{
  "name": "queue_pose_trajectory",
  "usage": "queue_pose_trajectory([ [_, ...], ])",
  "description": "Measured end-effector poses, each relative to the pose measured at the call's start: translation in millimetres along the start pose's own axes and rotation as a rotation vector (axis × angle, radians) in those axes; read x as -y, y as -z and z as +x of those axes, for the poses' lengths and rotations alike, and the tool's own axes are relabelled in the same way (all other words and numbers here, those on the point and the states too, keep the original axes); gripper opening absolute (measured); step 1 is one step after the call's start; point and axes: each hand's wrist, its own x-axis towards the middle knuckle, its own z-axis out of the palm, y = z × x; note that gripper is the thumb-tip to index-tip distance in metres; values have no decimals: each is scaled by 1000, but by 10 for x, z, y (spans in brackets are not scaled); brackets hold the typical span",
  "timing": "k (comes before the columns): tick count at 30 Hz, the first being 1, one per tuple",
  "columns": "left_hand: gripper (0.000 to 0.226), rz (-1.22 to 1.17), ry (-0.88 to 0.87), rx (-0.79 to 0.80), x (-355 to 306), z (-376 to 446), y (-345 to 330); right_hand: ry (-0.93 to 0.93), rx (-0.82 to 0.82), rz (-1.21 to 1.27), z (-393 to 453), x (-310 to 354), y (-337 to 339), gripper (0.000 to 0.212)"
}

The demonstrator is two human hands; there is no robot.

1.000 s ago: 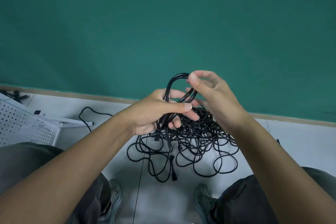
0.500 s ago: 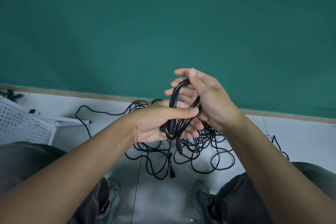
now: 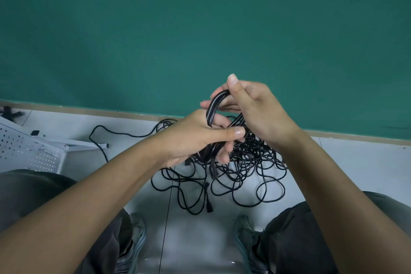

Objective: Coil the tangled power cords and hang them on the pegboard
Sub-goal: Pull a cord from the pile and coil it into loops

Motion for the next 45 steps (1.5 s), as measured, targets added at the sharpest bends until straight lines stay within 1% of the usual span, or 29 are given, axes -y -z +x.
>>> queue_pose_trajectory([
  [3, 22, -59, 8, 56, -22, -24, -2, -15, 52, 56, -5, 45, 4, 51],
  [5, 25, -33, -22, 53, -17, -30, -2, -32, 92, 156, -13, 91, -9, 50],
  [7, 33, -61, -44, 80, 5, -35, -18, -41, 123, 242, -19, 115, -18, 50],
  [10, 33, -291, -9, 228, 38, -38, -73, -46, 151, 311, -8, 92, 4, 50],
  [12, 42, -345, 7, 250, 42, -32, -88, -58, 137, 314, -2, 54, 19, 49],
  [14, 50, -335, 8, 209, 25, -23, -84, -79, 111, 321, -4, 38, 22, 49],
  [16, 52, -349, 22, 150, 3, -20, -93, -104, 93, 362, -2, 27, 8, 52],
  [19, 45, -396, 25, 59, -19, -14, -91, -178, 146, 448, 17, -26, -36, 70],
  [22, 38, -494, -18, -49, -72, 17, 27, -257, 226, 466, 2, -112, -134, 86],
  [24, 37, -563, -52, -161, -130, 34, 152, -297, 291, 383, -45, -220, -219, 92],
  [27, 37, -596, -78, -336, -200, 24, 310, -262, 369, 152, -123, -388, -371, 98],
  [29, 36, -585, -78, -431, -224, -2, 388, -227, 350, 23, -176, -430, -435, 94],
  [31, 35, -565, -63, -531, -239, -27, 450, -230, 315, -76, -219, -425, -453, 82],
  [32, 36, -553, -49, -585, -242, -32, 485, -235, 314, -122, -236, -418, -453, 72],
  [35, 36, -517, -22, -730, -241, -30, 579, -236, 344, -261, -254, -465, -440, 25],
  [36, 36, -493, -21, -763, -235, -23, 607, -238, 350, -310, -254, -485, -424, 21],
  [38, 37, -420, -25, -810, -209, -5, 666, -215, 335, -401, -250, -477, -383, 22],
  [41, 36, -214, -22, -846, -142, 28, 732, -170, 269, -392, -234, -426, -299, 20],
  [43, 36, -112, -11, -835, -95, 46, 740, -108, 184, -346, -226, -394, -235, 22],
  [45, 35, -69, -9, -778, -48, 66, 706, -30, 100, -310, -224, -352, -172, 28],
])
